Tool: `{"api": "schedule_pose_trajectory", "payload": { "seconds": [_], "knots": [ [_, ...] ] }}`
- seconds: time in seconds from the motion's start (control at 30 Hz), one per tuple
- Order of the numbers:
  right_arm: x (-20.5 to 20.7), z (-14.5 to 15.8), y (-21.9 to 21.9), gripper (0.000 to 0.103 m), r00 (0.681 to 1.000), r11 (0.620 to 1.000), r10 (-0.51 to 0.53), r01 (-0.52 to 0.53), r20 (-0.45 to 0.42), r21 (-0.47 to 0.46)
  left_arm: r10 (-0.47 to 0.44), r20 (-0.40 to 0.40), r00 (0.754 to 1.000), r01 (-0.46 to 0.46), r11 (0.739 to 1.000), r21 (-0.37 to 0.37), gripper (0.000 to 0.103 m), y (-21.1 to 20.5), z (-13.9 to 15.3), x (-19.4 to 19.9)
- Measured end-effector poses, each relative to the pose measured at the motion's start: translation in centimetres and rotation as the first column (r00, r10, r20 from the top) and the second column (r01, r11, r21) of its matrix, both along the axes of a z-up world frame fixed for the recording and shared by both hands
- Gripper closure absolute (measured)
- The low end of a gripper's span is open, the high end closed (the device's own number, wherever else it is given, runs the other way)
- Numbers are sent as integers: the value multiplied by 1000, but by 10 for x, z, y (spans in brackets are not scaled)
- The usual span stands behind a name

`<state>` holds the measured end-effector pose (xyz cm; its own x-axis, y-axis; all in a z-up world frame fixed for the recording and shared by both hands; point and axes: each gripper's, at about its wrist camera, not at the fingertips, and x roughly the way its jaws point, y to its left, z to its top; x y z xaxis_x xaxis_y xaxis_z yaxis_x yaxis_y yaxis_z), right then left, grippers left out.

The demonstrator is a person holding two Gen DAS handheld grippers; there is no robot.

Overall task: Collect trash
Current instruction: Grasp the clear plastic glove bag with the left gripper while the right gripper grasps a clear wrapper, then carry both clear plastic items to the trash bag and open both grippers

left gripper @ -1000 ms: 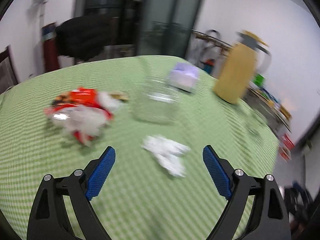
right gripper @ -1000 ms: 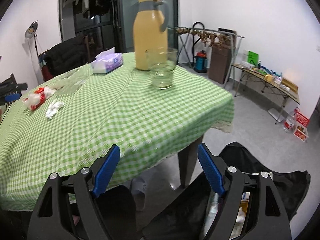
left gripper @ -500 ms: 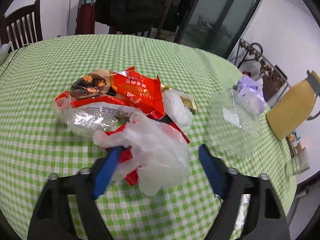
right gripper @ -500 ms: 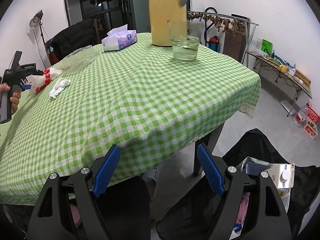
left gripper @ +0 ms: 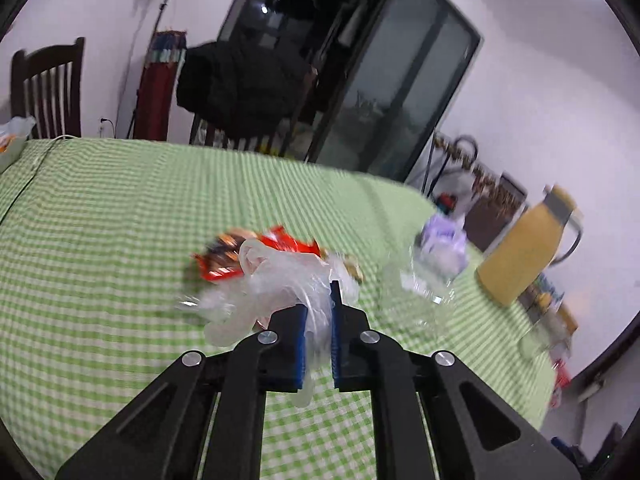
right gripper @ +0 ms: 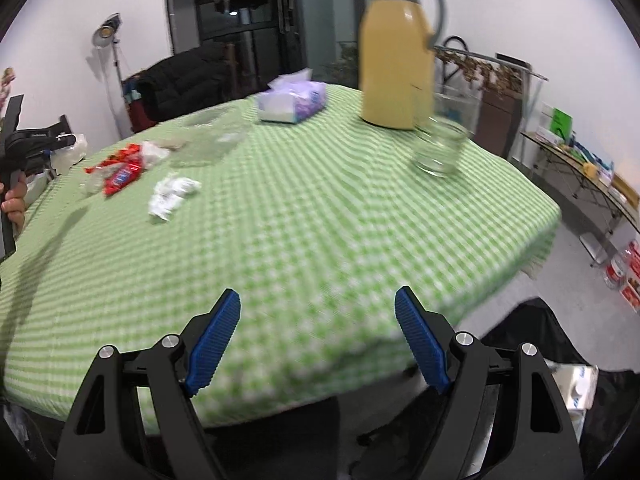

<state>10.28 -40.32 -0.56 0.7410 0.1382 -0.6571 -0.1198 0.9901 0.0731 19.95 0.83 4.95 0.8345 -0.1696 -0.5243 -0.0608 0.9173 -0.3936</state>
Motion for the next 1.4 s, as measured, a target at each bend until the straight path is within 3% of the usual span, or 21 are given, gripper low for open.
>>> {"api": "schedule_pose_trajectory", "payload": {
  "seconds": [0.2, 0.3, 0.37, 0.5, 0.57, 0.7, 0.77, 0.9, 1.07, 1.17, 1.23, 1.4],
  "knots": [
    [24, 23, 66, 26, 991, 991, 128, -126, 36, -48, 101, 107, 989, -89, 990, -112, 97, 80, 5, -24],
    [41, 35, 108, 26, 976, 976, 211, -208, 53, -59, 129, 92, 987, -105, 968, -226, 97, 109, -8, -26],
    [55, 41, 129, 26, 968, 969, 244, -241, 53, -43, 156, 77, 985, -134, 963, -234, 97, 114, -15, -24],
    [97, 53, 187, 26, 941, 939, 339, -339, 16, 49, 131, 45, 990, -119, 969, -217, 97, 112, -21, -14],
    [114, 57, 219, 26, 932, 930, 364, -363, 0, 50, 112, 26, 993, -105, 975, -197, 97, 112, -25, -10],
    [142, 60, 282, 26, 897, 895, 440, -434, -41, 103, 109, 32, 994, -99, 968, -230, 97, 126, -36, -10],
    [165, 50, 313, 26, 886, 885, 455, -438, -94, 156, 117, 14, 993, -109, 959, -261, 97, 137, -44, -8],
    [206, 21, 368, 27, 875, 892, 440, -399, -202, 214, 128, -2, 992, -125, 962, -242, 97, 138, -46, -7],
    [230, 2, 412, 36, 882, 915, 401, -376, -246, 145, 132, -6, 991, -129, 956, -264, 97, 141, -49, -6],
    [242, -4, 420, 43, 900, 933, 358, -333, -250, 137, 140, -42, 989, -146, 957, -249, 97, 142, -55, -2],
    [248, -10, 421, 60, 903, 941, 335, -309, -270, 135, 151, -64, 987, -162, 956, -245, 97, 145, -58, 1],
    [240, -8, 412, 67, 900, 933, 356, -328, -253, 146, 158, -72, 985, -172, 954, -247, 97, 147, -60, 1]
  ]
}}
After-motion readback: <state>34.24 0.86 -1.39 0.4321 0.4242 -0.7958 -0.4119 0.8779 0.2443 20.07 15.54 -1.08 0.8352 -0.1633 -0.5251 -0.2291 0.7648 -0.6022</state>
